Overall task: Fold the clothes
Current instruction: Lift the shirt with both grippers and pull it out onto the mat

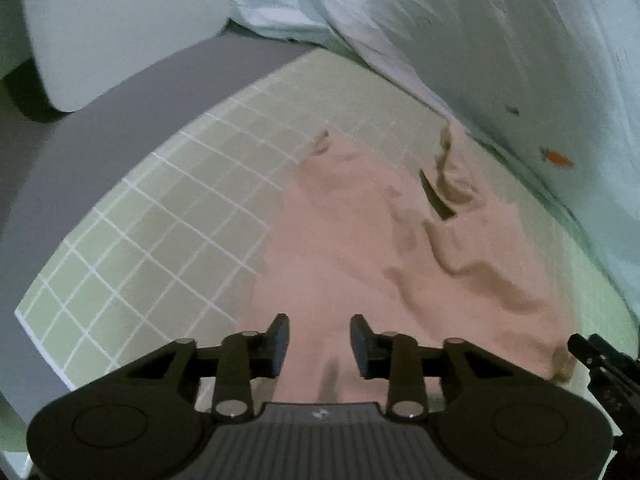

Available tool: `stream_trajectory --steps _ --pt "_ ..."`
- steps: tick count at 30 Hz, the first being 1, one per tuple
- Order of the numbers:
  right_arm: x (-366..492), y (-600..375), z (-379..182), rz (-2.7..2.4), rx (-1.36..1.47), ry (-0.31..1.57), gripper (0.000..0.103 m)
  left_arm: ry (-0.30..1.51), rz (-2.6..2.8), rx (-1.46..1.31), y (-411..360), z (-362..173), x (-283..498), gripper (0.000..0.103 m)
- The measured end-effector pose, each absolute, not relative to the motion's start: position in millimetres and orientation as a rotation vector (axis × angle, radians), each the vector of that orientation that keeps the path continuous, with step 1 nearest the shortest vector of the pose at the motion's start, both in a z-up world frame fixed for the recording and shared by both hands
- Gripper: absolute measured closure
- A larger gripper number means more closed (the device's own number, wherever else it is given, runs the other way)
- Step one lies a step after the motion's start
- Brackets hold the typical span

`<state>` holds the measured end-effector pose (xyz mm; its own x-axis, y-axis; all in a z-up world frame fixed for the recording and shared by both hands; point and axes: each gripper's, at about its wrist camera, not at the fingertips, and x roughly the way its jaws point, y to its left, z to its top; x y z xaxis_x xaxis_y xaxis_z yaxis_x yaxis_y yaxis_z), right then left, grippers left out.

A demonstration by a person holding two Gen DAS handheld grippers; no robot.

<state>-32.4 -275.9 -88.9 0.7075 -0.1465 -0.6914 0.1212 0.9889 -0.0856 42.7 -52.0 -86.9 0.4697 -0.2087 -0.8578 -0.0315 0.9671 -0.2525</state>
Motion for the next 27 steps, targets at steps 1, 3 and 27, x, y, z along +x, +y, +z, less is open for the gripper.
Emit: stream_trajectory --steps 1,3,27 --pt "-26.7 -276.8 -85.6 -0.138 -0.032 0.755 0.063 1.068 -0.099 -0.262 -49.2 -84.0 43.8 0.058" --pt "-15.1 -278.5 -79.0 -0.117 -0.027 0.725 0.059 1.04 -0.07 -0.282 -42.9 -75.9 45.8 0.054" --pt "208.4 -264.2 -139.3 0.033 0.003 0.845 0.071 1.107 -0.121 -0.022 -76.3 -175.6 238.8 0.061"
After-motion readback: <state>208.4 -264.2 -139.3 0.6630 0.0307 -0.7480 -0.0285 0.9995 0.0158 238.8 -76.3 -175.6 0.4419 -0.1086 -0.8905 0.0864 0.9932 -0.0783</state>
